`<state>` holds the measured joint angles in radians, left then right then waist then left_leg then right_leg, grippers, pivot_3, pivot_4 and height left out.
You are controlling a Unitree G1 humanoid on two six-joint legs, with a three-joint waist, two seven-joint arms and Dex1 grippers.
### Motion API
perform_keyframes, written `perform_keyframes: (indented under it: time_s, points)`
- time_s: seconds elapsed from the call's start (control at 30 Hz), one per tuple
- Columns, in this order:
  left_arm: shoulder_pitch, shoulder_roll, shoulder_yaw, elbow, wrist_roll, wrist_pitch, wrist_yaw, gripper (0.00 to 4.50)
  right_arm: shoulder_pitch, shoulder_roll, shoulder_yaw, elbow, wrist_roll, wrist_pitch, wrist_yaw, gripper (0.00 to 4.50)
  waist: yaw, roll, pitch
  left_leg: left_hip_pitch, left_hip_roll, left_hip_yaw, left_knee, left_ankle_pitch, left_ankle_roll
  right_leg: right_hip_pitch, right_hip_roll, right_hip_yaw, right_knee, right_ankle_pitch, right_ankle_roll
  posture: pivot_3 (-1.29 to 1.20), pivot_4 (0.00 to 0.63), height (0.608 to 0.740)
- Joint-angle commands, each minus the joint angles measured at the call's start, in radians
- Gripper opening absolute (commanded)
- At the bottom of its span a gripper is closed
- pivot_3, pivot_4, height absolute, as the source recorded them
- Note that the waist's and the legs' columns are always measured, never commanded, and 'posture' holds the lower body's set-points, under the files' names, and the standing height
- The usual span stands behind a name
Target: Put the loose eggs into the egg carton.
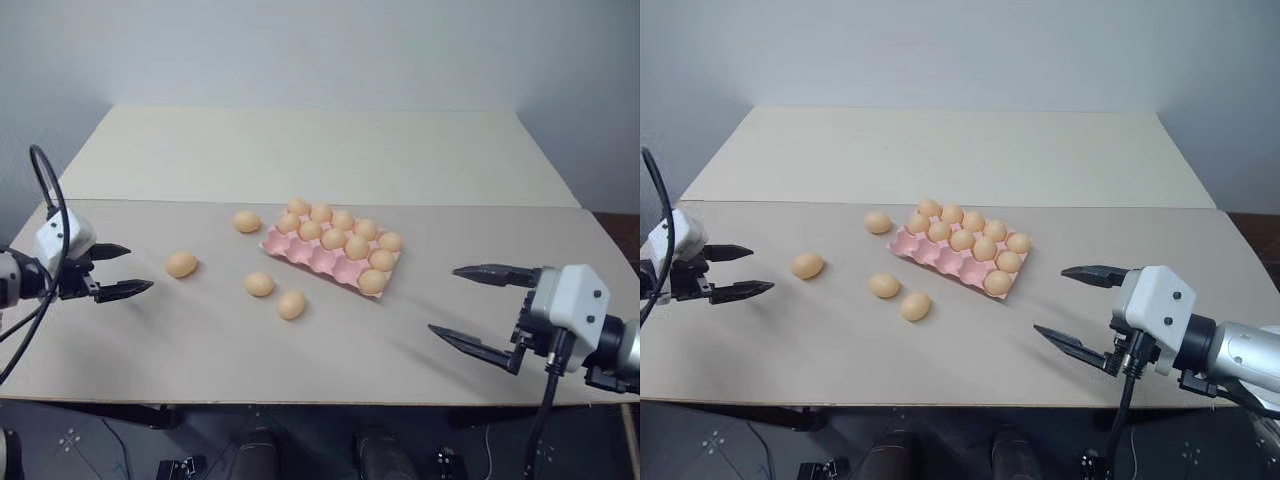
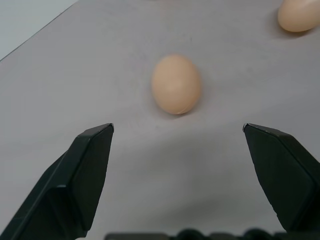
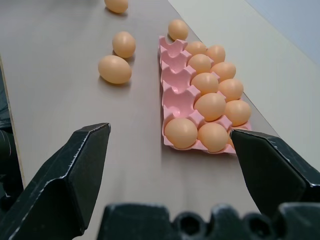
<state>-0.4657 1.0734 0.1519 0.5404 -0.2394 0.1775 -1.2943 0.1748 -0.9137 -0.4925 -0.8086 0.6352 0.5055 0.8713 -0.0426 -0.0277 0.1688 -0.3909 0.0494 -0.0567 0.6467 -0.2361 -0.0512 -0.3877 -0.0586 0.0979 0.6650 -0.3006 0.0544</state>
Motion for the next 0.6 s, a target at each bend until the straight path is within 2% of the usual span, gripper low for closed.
perform_keyframes:
  time_s: [0.03, 0.27, 0.4, 0.6]
  points:
    - [-0.071, -0.029, -0.017, 0.049, 0.008, -0.015, -0.002, 4.5, 0.006, 0.007, -0.001, -0.036, 0.005, -0.004, -0.016, 4.47, 0.007, 0.0, 0.0, 0.0, 0.0, 0.0, 0.0, 0.0, 0.0, 0.0, 0.0, 0.0, 0.0, 0.0, 0.0, 0.0, 0.15, 0.74]
    - [-0.177, -0.15, -0.092, 0.189, 0.076, -0.051, 0.036, 4.5, -0.002, 0.02, 0.029, -0.039, -0.004, -0.009, -0.047, 4.47, 0.006, 0.0, 0.0, 0.0, 0.0, -0.001, 0.002, 0.0, 0.0, 0.001, 0.0, -0.001, 0.0, 0.0, 0.0, 0.0, 0.15, 0.74]
    - [-0.246, -0.232, -0.116, 0.292, 0.12, -0.097, 0.113, 4.5, -0.016, 0.018, 0.033, -0.032, -0.001, -0.009, -0.056, 4.47, 0.005, -0.001, 0.0, -0.001, 0.0, -0.002, 0.002, 0.0, 0.0, 0.001, 0.0, -0.001, 0.001, 0.0, 0.0, 0.0, 0.15, 0.74]
    - [-0.282, -0.271, -0.134, 0.374, 0.156, -0.149, 0.146, 4.5, -0.006, 0.015, 0.015, -0.027, -0.004, -0.007, -0.053, 4.47, 0.001, -0.001, 0.0, -0.001, 0.0, -0.002, 0.003, 0.0, 0.0, 0.001, 0.0, -0.001, 0.001, 0.0, 0.0, 0.0, 0.15, 0.74]
